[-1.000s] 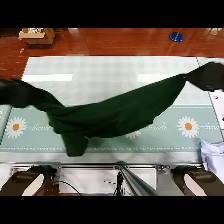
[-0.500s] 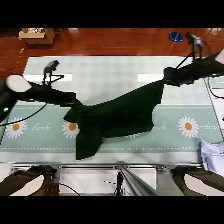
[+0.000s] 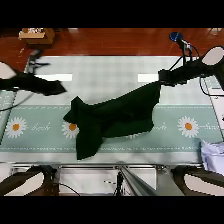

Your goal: Fold the shirts.

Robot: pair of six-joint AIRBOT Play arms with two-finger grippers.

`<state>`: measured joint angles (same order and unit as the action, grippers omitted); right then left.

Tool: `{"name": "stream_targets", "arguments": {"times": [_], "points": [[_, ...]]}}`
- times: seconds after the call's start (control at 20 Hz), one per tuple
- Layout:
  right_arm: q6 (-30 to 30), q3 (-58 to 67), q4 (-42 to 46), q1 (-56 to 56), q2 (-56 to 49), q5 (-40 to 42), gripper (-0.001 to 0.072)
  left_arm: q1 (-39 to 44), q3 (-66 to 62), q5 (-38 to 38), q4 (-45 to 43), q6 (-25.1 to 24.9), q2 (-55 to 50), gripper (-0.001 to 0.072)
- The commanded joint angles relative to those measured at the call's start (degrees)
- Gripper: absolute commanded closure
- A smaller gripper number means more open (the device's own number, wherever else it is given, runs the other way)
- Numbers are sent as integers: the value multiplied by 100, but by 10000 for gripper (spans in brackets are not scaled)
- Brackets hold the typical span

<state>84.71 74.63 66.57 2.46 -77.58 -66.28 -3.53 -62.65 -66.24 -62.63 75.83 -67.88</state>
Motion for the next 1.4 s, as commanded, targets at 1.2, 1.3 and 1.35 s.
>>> {"name": "stream_targets", "arguments": {"times": [1.2,1.3,1.35], "points": [[-245,4,0,-4,-11,-24,684,-1309,2415,866,1912,-922,-1108,245],[-245,4,-2,-2,-11,-50,684,-1292,2415,881,1912,-920,-1252,245],[-243,4,-2,-2,-9,-63,684,-1274,2415,881,1912,-920,-1329,245]]}}
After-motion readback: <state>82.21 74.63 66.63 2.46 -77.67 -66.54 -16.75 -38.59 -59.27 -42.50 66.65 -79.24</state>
